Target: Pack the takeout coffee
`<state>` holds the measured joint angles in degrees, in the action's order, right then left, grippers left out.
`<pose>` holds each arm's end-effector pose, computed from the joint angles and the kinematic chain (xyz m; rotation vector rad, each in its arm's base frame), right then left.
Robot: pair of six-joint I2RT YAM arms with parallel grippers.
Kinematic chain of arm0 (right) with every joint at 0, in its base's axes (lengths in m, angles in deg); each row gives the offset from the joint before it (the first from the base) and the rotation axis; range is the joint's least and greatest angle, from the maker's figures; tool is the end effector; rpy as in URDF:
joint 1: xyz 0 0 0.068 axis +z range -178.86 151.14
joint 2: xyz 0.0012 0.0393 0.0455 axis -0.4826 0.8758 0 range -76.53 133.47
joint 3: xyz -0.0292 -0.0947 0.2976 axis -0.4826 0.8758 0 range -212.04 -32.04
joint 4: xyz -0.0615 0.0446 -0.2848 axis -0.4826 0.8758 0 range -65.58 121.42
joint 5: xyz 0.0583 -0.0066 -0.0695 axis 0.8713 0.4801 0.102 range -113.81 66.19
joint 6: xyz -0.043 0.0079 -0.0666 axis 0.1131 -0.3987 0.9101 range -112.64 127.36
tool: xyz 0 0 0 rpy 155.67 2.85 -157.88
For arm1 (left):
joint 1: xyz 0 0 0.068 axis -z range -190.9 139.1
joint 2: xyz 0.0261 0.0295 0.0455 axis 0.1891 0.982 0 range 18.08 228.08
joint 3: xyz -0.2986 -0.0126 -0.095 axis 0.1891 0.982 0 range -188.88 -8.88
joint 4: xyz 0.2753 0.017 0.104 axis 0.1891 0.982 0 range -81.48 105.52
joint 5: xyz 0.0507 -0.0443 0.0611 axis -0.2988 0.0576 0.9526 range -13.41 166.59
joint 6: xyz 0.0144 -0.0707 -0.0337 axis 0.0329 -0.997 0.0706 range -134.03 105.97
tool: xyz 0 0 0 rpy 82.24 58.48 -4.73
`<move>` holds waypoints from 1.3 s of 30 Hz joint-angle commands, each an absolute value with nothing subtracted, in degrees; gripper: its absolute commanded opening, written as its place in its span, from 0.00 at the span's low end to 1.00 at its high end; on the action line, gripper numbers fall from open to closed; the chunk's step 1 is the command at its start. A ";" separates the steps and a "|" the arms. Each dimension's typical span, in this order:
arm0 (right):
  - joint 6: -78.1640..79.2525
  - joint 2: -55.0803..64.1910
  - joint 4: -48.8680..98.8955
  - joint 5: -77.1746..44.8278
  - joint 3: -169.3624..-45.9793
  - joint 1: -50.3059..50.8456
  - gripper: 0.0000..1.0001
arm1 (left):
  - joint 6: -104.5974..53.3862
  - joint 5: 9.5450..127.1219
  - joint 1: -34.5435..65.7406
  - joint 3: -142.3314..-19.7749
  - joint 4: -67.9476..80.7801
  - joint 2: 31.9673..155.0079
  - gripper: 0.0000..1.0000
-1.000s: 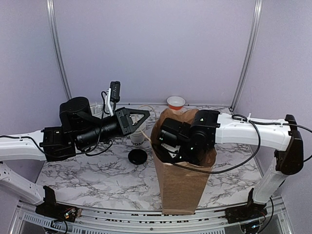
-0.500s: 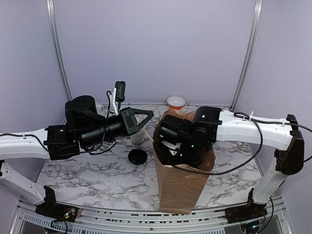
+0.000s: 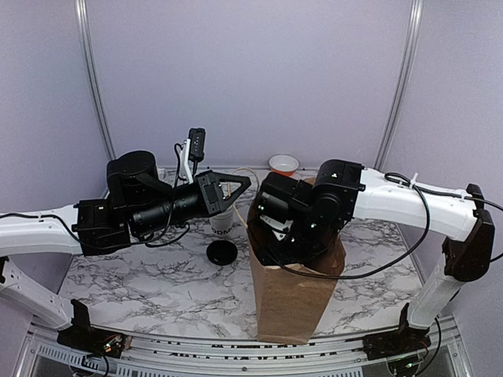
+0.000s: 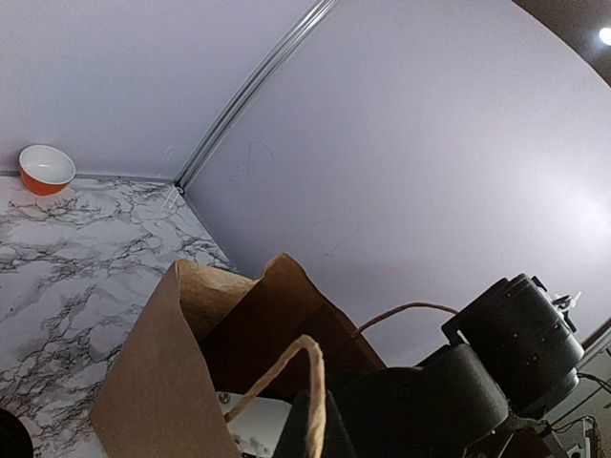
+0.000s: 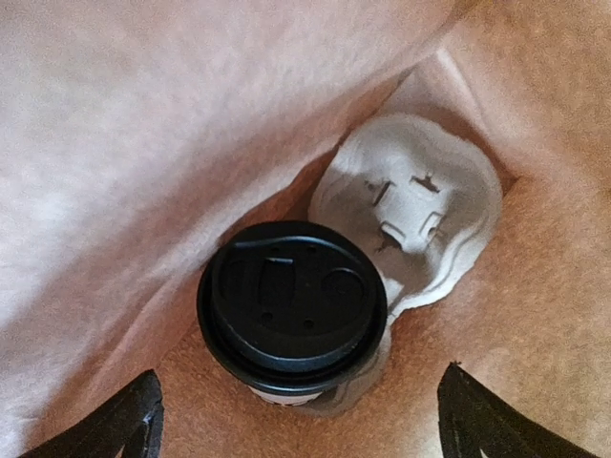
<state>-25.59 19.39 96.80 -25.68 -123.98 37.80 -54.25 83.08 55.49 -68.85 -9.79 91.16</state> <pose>0.1485 0.3379 0.3198 -0.8509 2.8285 0.2390 0.1509 -0.3260 0.4139 0.2736 1.6295 -1.3921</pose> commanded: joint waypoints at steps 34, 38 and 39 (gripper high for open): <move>-22.69 17.11 102.94 -34.79 -138.97 37.55 1.00 | -52.96 84.33 55.72 -72.25 -7.32 92.87 0.00; -21.73 16.68 102.99 -34.65 -140.90 36.78 1.00 | -53.02 84.29 55.72 -72.51 -7.22 93.05 0.00; -21.55 16.57 102.99 -34.57 -141.19 36.53 1.00 | -52.99 84.32 55.72 -72.59 -7.17 93.10 0.00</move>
<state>-23.06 18.83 102.50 -33.60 -137.79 37.34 -53.64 83.56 55.49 -70.66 -7.71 92.36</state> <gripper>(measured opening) 0.997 0.012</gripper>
